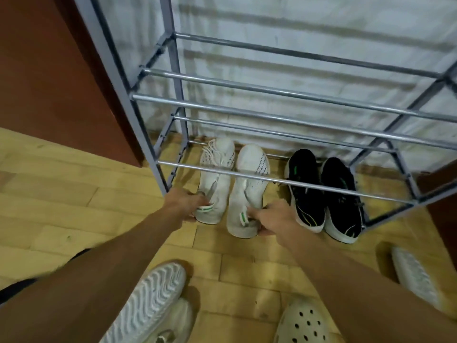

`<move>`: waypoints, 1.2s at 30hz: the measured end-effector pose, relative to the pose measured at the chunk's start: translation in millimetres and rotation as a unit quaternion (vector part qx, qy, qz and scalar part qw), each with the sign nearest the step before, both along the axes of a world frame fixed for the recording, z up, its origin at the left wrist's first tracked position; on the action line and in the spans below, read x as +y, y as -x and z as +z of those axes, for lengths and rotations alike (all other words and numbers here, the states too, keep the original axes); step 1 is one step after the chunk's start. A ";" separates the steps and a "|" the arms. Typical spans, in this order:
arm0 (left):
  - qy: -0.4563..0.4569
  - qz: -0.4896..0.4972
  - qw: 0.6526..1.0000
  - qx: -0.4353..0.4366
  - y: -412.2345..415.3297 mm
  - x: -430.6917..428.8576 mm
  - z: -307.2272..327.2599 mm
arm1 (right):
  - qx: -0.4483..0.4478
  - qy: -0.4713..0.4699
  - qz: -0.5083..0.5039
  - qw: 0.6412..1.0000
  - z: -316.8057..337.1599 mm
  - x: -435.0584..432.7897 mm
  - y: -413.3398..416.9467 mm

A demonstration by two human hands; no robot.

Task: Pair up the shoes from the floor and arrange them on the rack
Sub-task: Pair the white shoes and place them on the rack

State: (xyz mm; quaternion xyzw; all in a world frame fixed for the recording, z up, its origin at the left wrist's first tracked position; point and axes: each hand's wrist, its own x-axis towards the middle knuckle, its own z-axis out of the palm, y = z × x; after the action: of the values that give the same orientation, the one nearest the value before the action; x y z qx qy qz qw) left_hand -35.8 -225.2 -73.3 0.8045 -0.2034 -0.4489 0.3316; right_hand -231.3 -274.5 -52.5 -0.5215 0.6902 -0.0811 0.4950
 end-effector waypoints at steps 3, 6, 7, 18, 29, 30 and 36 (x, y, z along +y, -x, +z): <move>-0.010 0.001 1.000 -0.007 -8.1 -28.0 -16.1 | 0.016 0.006 0.021 1.000 -19.2 -28.2 -9.8; -0.011 0.000 1.000 -0.003 -17.6 -46.2 -30.2 | 0.020 0.006 0.033 0.999 -39.2 -51.7 -16.8; -0.011 -0.001 1.000 -0.006 -21.0 -49.1 -34.3 | 0.016 0.002 0.032 0.999 -46.2 -57.3 -18.3; 0.005 -0.015 1.000 -0.017 -18.4 -41.8 -42.2 | 0.031 0.025 0.056 0.998 -57.4 -52.6 -21.7; 0.005 -0.143 0.987 -0.073 -28.4 70.3 38.3 | 0.159 0.078 0.404 0.897 57.9 24.1 -38.3; -0.001 -0.155 0.985 -0.074 -31.7 86.7 46.4 | 0.160 0.076 0.426 0.887 67.9 37.1 -43.9; -0.030 -0.221 0.971 -0.083 -47.7 185.6 83.3 | 0.182 0.084 0.525 0.827 113.2 118.7 -74.8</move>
State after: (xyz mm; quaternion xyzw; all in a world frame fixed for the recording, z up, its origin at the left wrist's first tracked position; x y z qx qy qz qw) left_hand 12.0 -39.6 10.0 0.7837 -0.3893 -0.4488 0.1816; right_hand -156.4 -155.8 60.7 -0.8500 0.3804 0.2301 0.2825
